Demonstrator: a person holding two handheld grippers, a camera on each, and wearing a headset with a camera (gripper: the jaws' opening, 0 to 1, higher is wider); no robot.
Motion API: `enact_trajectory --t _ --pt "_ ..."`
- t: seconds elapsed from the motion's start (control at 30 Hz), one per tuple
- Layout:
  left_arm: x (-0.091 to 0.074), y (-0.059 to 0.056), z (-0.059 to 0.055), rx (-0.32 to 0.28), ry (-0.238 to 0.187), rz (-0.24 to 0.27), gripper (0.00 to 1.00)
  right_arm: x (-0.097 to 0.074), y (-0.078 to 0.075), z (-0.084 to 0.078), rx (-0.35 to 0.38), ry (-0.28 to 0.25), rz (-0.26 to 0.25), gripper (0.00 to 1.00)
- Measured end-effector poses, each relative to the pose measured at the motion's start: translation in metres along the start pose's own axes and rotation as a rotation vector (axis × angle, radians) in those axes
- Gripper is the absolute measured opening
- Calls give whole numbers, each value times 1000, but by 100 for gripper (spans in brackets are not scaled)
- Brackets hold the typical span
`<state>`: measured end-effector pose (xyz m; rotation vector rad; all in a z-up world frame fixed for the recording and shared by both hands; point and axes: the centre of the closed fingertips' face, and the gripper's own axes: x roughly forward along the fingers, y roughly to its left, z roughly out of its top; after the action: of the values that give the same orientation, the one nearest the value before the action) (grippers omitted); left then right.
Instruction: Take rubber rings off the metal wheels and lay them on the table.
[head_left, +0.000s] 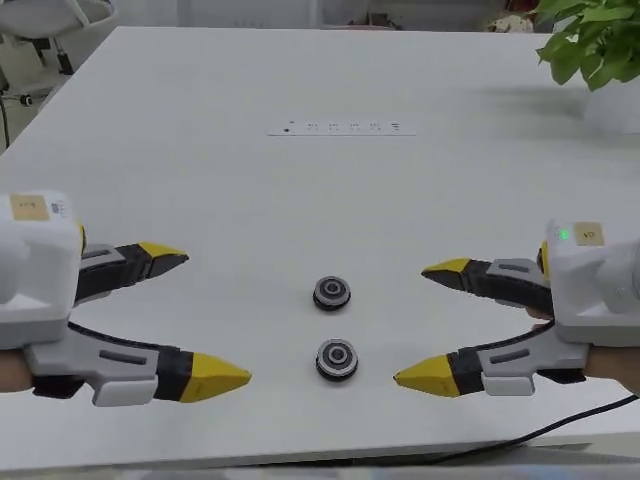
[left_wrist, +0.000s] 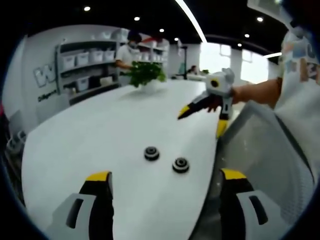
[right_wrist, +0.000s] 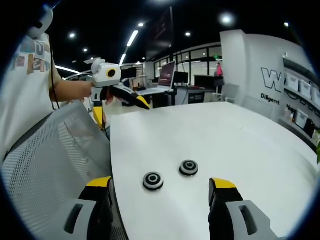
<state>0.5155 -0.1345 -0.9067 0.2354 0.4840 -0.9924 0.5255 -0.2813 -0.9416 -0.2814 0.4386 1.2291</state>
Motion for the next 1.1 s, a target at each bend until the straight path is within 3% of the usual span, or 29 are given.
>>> enact_trajectory --t 0.4,0.57,1.1 --pt "24 2 -7 17 35 -53 82 13 -5 -11 0 38 41 67" --pt "33 0 -8 26 42 -77 81 19 -2 -18 -13 63 64 66" --pt "54 -11 -14 51 89 -147 73 33 2 -24 -3 70 106 55"
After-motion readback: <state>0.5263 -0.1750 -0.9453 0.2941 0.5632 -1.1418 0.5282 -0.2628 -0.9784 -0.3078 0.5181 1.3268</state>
